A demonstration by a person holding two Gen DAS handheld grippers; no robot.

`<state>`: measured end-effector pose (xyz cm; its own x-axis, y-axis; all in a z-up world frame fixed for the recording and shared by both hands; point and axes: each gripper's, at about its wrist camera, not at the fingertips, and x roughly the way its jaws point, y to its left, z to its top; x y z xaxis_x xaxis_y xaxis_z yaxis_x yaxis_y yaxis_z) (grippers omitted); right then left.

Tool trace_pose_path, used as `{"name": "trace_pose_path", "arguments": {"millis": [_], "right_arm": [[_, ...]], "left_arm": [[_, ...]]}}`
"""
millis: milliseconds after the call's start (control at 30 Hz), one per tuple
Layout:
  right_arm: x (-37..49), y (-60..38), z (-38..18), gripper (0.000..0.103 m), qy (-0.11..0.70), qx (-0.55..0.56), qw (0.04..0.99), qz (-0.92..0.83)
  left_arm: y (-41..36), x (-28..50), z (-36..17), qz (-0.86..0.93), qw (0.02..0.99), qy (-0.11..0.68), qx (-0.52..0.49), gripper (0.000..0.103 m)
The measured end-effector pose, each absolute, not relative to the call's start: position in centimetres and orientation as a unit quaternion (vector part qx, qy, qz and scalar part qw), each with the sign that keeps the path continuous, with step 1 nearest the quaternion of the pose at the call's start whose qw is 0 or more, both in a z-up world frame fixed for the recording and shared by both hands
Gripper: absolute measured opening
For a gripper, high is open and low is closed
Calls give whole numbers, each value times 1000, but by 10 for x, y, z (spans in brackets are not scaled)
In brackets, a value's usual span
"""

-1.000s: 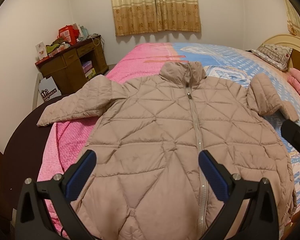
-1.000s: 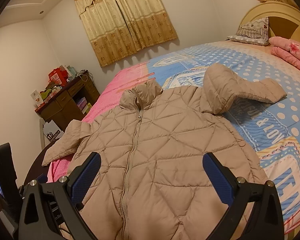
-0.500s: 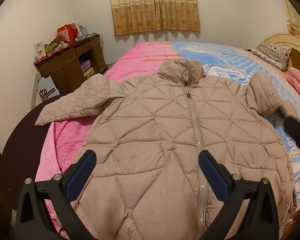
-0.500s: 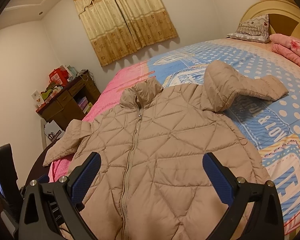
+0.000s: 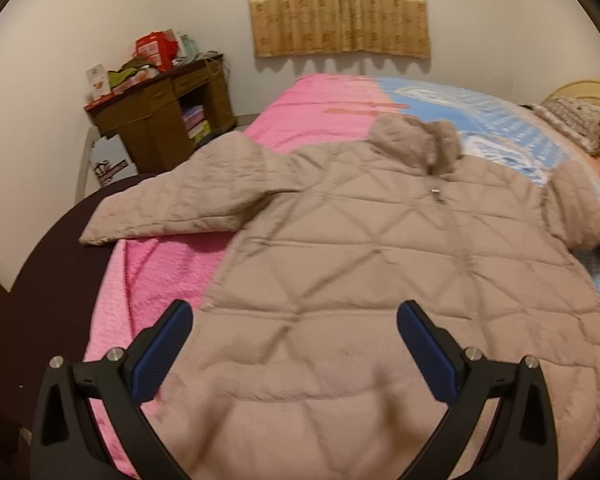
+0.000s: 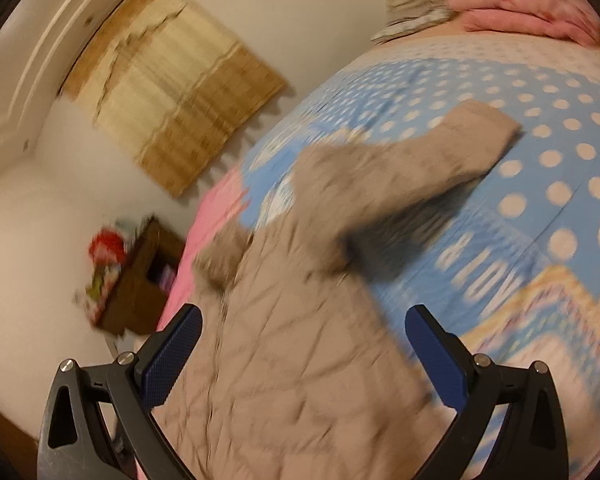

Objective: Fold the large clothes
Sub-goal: 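Grasp the jacket sleeve with the right tool and fold it across the body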

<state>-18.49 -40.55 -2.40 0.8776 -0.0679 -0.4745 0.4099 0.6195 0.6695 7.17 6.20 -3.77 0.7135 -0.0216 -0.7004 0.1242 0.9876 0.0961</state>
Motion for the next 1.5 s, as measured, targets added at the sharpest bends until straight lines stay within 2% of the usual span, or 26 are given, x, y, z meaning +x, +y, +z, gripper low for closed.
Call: {"name": "trace_pose_path", "arguments": {"millis": [167,267,367,433,533,600,667,700,733,767,800,933,1000,1167,1233,1300,1400,1433,1500], "right_arm": [[-187,-511,-71,101,147,574,795,-128],[-169,-538,-101,101,148,614,765,-131],[-153,-551,-120,100,132,636,745,-150],[-143,-561,-114,100,112,624,758,-153],[-122,-572,-110,100,126,608,766,-167],[-112,-580,-117,88,144,604,759,-196],[-108,-590,-132,46,166,608,743,-227],[-107,-594,-138,38,168,610,740,-230],[-107,-597,-142,24,170,610,739,-230],[-107,-600,-145,17,172,611,739,-226],[-107,-603,-146,15,169,612,741,-221],[-112,-608,-140,12,145,607,756,-199],[-120,-604,-116,10,121,577,783,-198],[-113,-564,-9,10,96,442,875,-171],[-107,-546,22,10,92,424,890,-140],[-103,-534,38,10,90,434,887,-129],[-105,-532,28,10,80,487,864,-98],[-106,-533,17,11,81,510,853,-80],[-109,-535,-5,35,113,554,822,-67]], "left_arm": [[86,96,-49,-11,931,362,47,103],[97,114,-66,6,927,374,19,103],[101,124,-84,18,922,387,10,103],[99,127,-98,23,918,395,21,103],[97,127,-115,25,912,409,31,103],[100,125,-119,27,915,402,20,103],[101,124,-119,27,918,395,18,103],[101,125,-120,27,918,394,18,103],[101,126,-121,27,918,395,18,103],[102,127,-122,27,918,396,18,103],[102,128,-123,26,917,397,17,103],[106,131,-126,15,914,405,3,103],[108,130,-127,9,913,408,-6,103],[110,130,-128,4,913,408,-14,103],[111,130,-128,4,913,407,-14,103],[112,130,-128,3,914,406,-15,103],[112,130,-129,2,914,405,-16,103],[113,130,-129,1,914,405,-17,103],[113,129,-129,-1,914,406,-19,103]]}}
